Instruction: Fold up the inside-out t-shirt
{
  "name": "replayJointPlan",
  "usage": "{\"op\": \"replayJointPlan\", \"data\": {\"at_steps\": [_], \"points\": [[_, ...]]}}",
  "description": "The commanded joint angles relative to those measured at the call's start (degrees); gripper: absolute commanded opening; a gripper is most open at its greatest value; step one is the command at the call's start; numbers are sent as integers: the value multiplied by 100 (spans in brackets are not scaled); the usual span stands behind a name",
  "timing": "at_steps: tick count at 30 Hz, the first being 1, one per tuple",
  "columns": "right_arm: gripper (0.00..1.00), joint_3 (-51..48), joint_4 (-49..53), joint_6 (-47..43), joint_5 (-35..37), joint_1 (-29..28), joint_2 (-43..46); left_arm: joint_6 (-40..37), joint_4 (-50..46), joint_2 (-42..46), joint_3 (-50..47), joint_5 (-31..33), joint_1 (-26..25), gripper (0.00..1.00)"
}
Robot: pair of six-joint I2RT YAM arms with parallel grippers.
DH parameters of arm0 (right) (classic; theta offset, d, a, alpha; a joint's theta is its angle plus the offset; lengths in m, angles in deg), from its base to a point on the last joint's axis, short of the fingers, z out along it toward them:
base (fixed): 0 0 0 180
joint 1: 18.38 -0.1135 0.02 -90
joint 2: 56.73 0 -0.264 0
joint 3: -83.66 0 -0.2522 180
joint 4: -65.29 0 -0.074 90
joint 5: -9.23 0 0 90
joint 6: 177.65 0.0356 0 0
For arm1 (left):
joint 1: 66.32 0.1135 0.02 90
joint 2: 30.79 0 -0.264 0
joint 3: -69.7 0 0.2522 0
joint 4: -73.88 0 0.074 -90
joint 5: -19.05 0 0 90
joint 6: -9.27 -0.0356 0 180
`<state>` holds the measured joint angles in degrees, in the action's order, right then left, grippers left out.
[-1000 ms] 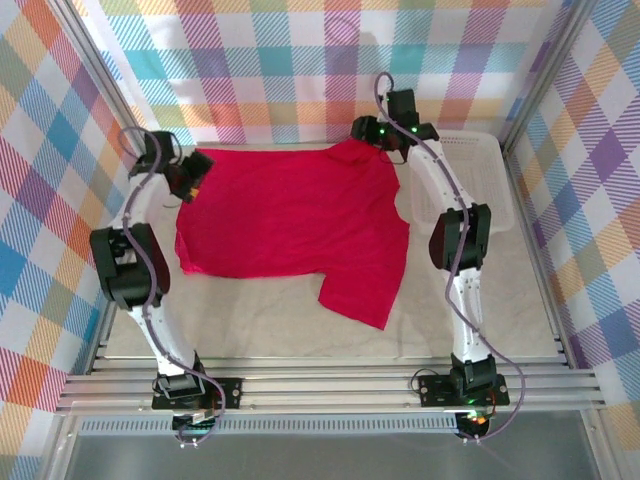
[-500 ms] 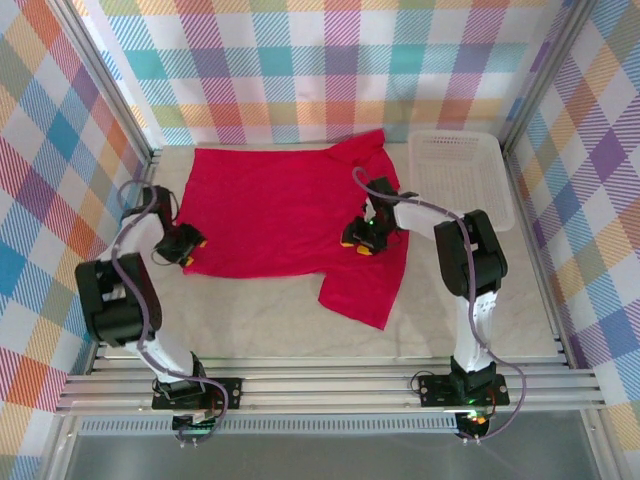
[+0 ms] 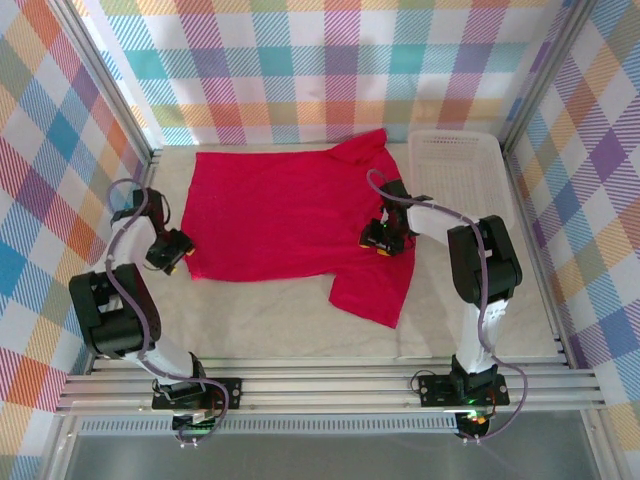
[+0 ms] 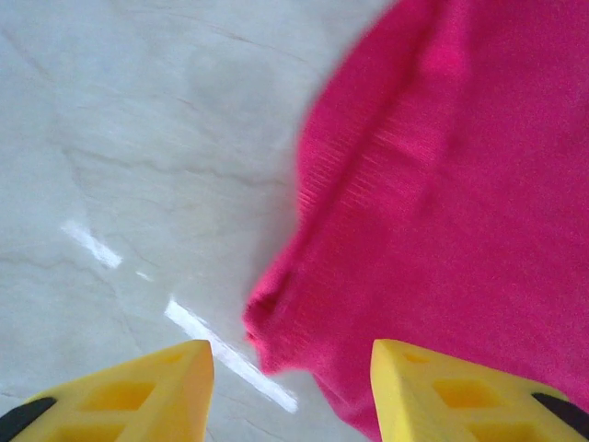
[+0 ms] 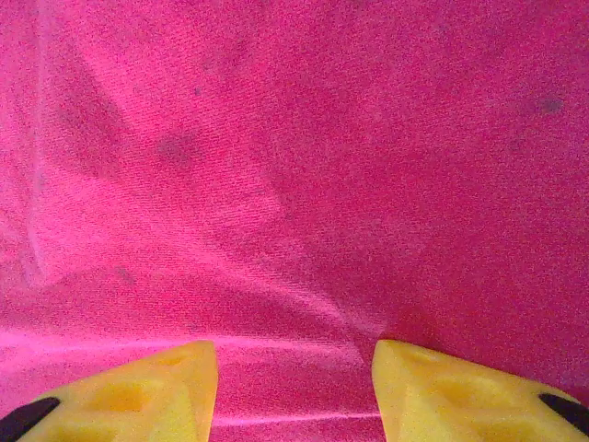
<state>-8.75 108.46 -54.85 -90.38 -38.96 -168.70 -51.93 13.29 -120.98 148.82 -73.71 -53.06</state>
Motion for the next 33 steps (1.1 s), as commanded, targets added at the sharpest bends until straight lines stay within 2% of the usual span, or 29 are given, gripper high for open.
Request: {"op": "replayJointPlan", "data": {"at_steps": [1,4,6,10,16,25,30,33], "points": [[45,9,204,-133,45,25,114,-269,-272,212,269,92,-600,46],[46,100,276,-156,-97,15,254,-418,-529,-16,351,632,-1029,41],[46,139,301,-167,-116,7,361,-436,-712,-137,412,946,-1092,37],[46,283,390,-168,-218,2,517,-484,-897,-212,536,1575,-1165,36],[46,533,468,-126,-285,-31,652,-480,-797,-578,465,1623,-1312,38],[47,794,446,-28,-362,-181,512,-464,-644,-1080,383,1856,-1328,35],[46,751,221,136,-452,-225,180,-445,-621,-1282,409,2045,-1330,28],[46,625,97,164,-423,-218,-5,-454,-680,-1393,496,2208,-1326,15]]}}
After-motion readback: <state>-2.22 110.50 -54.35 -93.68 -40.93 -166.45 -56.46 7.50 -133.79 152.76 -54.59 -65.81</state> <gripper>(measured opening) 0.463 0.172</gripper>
